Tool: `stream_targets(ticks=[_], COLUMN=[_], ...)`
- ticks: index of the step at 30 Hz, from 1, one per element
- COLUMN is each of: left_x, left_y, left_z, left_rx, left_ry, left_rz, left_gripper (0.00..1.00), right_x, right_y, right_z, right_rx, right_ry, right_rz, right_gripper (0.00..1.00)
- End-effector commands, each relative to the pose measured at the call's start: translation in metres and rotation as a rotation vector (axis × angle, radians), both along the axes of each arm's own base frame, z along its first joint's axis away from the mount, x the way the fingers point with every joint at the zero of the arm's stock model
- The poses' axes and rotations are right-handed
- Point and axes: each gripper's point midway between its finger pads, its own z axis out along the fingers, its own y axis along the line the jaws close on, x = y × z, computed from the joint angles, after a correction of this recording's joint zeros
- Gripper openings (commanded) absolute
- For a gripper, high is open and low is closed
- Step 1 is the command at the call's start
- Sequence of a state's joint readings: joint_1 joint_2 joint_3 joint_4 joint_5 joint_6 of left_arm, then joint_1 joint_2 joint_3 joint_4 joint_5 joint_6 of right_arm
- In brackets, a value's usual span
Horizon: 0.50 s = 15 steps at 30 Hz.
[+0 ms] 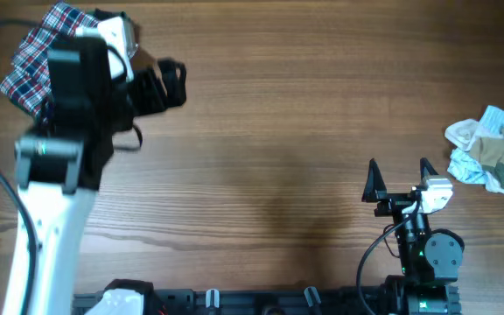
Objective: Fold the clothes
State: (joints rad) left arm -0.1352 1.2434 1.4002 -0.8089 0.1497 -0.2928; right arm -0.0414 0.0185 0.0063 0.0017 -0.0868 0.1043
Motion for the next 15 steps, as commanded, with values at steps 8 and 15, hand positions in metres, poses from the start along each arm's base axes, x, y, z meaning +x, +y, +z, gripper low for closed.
stream_targets(ticks=[8,15], left_x=[-0.08,-0.109], left_y=[0.014,0.016], left_z=[-0.089,-0.135], left_rx=[-0.004,0.062], left_ry=[-0.284,-0.464], left_rz=[-0.025,-0.08], left_gripper=[1.0,1.0], right_x=[0.0,0.0], right_y=[0.001,0.001], right_z=[0.001,0.001], right_rx=[0.011,0.01], right_ry=[-0.004,-0.004], right_rz=[0.011,0.011], right_gripper=[1.0,1.0])
